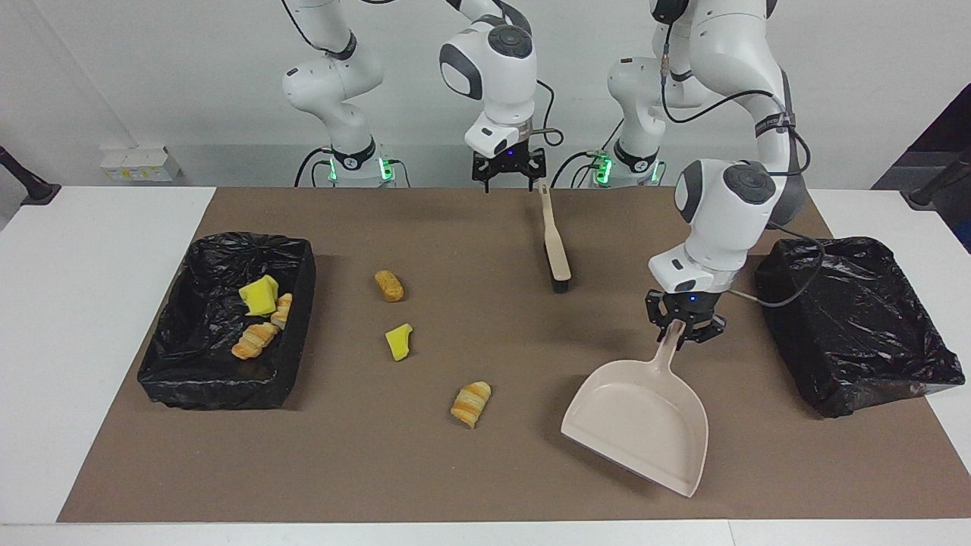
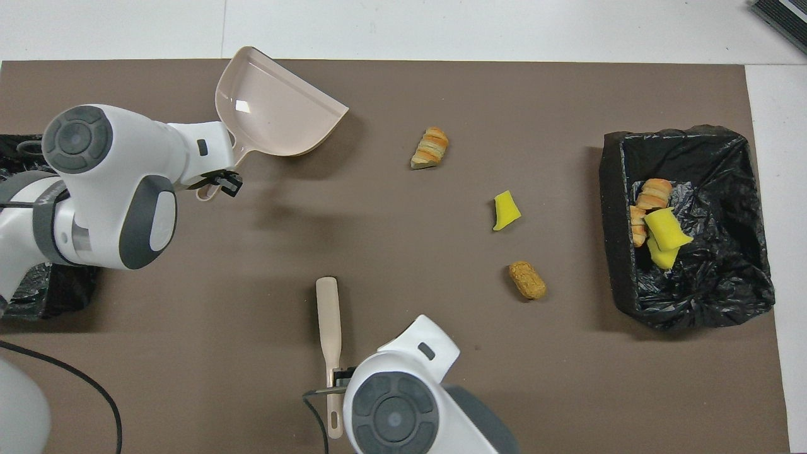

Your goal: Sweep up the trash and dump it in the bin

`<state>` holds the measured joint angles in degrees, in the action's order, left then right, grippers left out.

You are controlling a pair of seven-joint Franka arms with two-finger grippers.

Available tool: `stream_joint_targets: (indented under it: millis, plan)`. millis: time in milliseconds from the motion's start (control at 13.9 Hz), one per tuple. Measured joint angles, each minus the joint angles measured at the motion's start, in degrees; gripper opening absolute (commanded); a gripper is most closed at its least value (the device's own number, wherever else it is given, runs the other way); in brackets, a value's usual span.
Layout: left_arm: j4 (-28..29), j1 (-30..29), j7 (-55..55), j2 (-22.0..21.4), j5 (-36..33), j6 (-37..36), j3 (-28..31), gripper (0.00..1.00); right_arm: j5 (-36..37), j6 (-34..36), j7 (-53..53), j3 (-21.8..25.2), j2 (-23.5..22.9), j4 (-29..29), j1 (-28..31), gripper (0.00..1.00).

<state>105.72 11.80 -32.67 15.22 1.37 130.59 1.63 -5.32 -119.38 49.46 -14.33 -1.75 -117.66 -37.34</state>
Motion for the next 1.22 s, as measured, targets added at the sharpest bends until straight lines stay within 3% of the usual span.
stream_joint_targets:
  millis: [144, 288, 576, 720, 864, 1224]
  plan:
    - [-0.01, -2.69, -11.46, 0.00, 0.04, -3.00, -0.02, 0.00, 0.80, -3.58, 3.85, 0.11, -5.04, 0.98, -4.00, 0.92]
    - [-0.05, -5.02, -23.27, 0.00, 0.06, -5.82, -0.01, 0.00, 2.36, -5.31, 6.39, 0.14, -8.82, 2.47, -6.28, 0.82]
    - [-0.16, -7.59, -41.04, -0.09, 0.07, -10.52, 0.00, 0.00, 2.50, -7.34, 6.53, 0.20, -11.23, 2.59, -7.55, 0.69]
    - [-0.18, -7.40, -43.06, -0.17, 0.07, -11.23, -0.49, 0.00, 2.50, -8.53, 6.77, 0.21, -12.29, 2.64, -8.44, 0.28]
    - [-0.19, -6.20, -43.14, -0.29, 0.06, -11.23, -0.82, 0.00, 2.50, -8.74, 7.49, 0.23, -12.54, 2.79, -8.65, 0.00]
    - [-0.37, -4.56, -43.13, -0.36, 0.04, -11.39, -0.88, 0.00, 2.53, -7.75, 7.75, 1.18, -11.46, 3.71, -8.45, 0.00]
